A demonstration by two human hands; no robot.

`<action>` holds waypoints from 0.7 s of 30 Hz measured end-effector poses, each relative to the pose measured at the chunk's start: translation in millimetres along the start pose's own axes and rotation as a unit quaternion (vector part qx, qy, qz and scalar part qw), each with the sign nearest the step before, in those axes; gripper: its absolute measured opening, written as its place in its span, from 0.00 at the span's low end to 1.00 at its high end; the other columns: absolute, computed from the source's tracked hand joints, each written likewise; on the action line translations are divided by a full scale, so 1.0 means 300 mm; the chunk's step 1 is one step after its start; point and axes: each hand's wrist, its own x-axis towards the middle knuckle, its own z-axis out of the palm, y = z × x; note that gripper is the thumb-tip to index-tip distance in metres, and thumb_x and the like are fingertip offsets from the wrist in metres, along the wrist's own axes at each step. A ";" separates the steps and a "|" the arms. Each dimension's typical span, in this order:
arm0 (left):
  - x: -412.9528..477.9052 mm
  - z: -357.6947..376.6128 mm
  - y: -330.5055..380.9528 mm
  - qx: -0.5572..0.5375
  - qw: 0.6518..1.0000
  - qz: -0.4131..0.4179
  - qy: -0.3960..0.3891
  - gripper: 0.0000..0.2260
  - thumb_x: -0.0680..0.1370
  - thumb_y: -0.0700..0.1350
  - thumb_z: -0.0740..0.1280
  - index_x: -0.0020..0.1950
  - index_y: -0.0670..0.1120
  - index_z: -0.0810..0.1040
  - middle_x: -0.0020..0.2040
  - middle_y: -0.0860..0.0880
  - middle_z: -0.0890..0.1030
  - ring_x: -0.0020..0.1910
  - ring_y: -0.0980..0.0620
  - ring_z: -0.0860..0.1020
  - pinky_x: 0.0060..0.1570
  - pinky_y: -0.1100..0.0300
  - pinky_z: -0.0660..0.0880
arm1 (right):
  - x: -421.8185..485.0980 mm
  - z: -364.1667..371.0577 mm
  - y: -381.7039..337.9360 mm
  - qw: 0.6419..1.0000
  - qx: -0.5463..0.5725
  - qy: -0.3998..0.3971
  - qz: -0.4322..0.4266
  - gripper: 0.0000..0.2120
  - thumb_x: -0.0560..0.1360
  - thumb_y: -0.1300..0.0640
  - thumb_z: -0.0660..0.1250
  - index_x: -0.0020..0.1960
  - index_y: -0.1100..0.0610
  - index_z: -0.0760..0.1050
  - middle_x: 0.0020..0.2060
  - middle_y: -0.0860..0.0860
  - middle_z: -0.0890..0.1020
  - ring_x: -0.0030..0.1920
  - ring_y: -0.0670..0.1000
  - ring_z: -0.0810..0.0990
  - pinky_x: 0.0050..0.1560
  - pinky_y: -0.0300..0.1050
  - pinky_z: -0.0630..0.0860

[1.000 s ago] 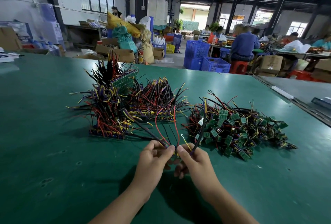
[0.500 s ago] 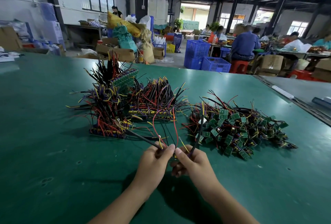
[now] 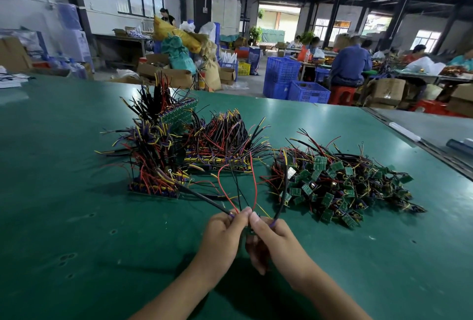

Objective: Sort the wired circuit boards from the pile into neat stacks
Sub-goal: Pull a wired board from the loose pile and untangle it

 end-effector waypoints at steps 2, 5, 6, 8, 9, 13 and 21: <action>0.002 -0.007 -0.002 0.016 1.000 0.004 -0.025 0.17 0.81 0.44 0.61 0.39 0.41 0.84 0.34 0.43 0.82 0.37 0.45 0.80 0.43 0.53 0.74 | -0.003 0.000 -0.003 1.000 0.005 -0.004 -0.006 0.26 0.77 0.38 0.59 0.31 0.58 0.72 0.23 0.58 0.73 0.21 0.52 0.68 0.25 0.39 0.65; -0.006 -0.008 0.007 0.035 0.999 0.004 -0.042 0.18 0.82 0.46 0.61 0.38 0.52 0.86 0.34 0.51 0.84 0.37 0.56 0.82 0.40 0.68 0.74 | -0.004 0.003 0.003 1.000 0.005 -0.012 0.006 0.28 0.77 0.38 0.58 0.40 0.64 0.76 0.24 0.57 0.71 0.22 0.51 0.66 0.26 0.40 0.63; -0.006 -0.009 0.008 0.043 0.998 0.008 -0.037 0.17 0.81 0.49 0.61 0.38 0.54 0.86 0.34 0.52 0.84 0.38 0.57 0.82 0.40 0.69 0.74 | -0.001 0.004 0.006 1.000 0.009 -0.013 0.012 0.29 0.77 0.39 0.58 0.46 0.67 0.76 0.24 0.56 0.71 0.22 0.51 0.66 0.26 0.40 0.62; -0.002 -0.015 0.003 0.059 0.997 0.018 -0.041 0.16 0.78 0.55 0.60 0.40 0.52 0.86 0.38 0.49 0.85 0.42 0.53 0.83 0.45 0.63 0.76 | -0.001 0.008 0.006 1.000 0.014 -0.013 0.009 0.25 0.77 0.40 0.57 0.52 0.60 0.80 0.25 0.53 0.71 0.22 0.51 0.66 0.25 0.39 0.62; -0.001 -0.018 0.000 0.059 0.997 0.021 -0.044 0.17 0.76 0.56 0.60 0.41 0.51 0.86 0.38 0.48 0.85 0.42 0.51 0.83 0.46 0.61 0.77 | -0.002 0.011 0.003 1.000 0.014 -0.013 0.003 0.22 0.78 0.40 0.57 0.51 0.55 0.81 0.25 0.52 0.72 0.22 0.50 0.66 0.25 0.39 0.62; -0.008 -0.014 0.008 0.064 0.997 0.040 -0.026 0.32 0.71 0.63 0.60 0.41 0.32 0.79 0.33 0.39 0.77 0.37 0.50 0.74 0.41 0.47 0.71 | -0.004 0.019 0.000 1.000 0.013 0.005 0.006 0.22 0.77 0.36 0.55 0.37 0.46 0.81 0.23 0.49 0.72 0.21 0.49 0.66 0.24 0.39 0.62; -0.018 0.000 0.000 0.007 0.999 0.019 -0.038 0.24 0.79 0.53 0.57 0.34 0.39 0.81 0.27 0.36 0.76 0.29 0.47 0.77 0.32 0.54 0.76 | 0.004 0.028 0.005 0.996 0.087 0.004 0.034 0.20 0.73 0.36 0.62 0.33 0.50 0.72 0.24 0.51 0.67 0.23 0.49 0.58 0.27 0.40 0.55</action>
